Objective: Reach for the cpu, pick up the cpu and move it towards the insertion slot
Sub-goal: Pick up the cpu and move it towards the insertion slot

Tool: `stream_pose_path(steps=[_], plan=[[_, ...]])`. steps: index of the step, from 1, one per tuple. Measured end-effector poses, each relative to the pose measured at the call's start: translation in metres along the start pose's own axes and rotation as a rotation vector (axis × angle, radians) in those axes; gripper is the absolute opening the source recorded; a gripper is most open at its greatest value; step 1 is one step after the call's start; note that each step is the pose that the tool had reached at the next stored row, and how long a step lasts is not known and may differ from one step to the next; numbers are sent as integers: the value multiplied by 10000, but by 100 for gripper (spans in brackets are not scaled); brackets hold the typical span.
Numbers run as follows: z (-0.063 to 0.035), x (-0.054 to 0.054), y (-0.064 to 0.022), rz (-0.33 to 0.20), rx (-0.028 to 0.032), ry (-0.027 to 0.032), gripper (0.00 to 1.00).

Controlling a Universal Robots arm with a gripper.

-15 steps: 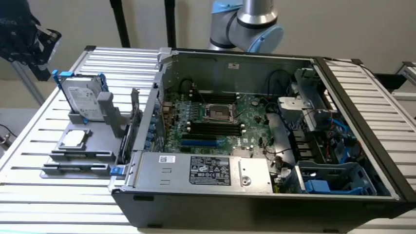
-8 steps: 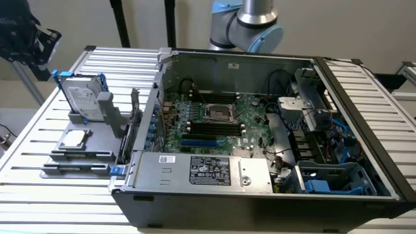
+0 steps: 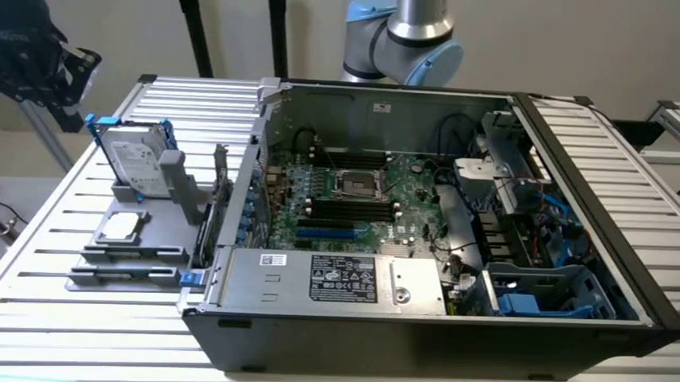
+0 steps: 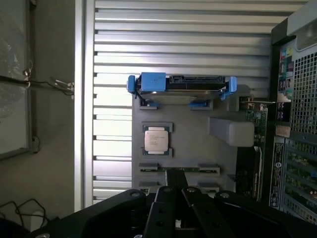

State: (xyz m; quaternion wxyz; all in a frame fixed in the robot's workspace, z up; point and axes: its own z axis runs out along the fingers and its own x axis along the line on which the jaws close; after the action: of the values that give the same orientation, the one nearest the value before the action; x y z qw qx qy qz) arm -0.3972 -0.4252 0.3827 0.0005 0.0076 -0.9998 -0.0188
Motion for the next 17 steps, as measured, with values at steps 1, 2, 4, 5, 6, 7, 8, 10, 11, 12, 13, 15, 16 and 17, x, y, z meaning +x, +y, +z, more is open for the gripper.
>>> stream_pose_path(steps=[1, 2, 4, 5, 6, 7, 8, 10, 11, 12, 13, 15, 16, 17], plan=[[9, 1, 14, -1, 0, -1, 11], [20, 2, 31, -1, -1, -2, 11], [43, 18, 59, -1, -3, -4, 11], [52, 38, 66, -1, -1, -1, 11], [62, 58, 70, -1, -1, 0, 11], [74, 79, 73, -1, -1, -1, 11], [83, 91, 73, -1, -2, 0, 11], [105, 111, 72, -1, -2, 4, 11], [119, 130, 72, -2, -1, 5, 11], [133, 151, 72, -1, -1, 7, 11], [145, 169, 72, -2, -1, 6, 11], [165, 191, 72, -16, -2, 6, 11], [171, 198, 72, -23, -2, 6, 11], [174, 201, 71, -30, -3, 6, 11]])
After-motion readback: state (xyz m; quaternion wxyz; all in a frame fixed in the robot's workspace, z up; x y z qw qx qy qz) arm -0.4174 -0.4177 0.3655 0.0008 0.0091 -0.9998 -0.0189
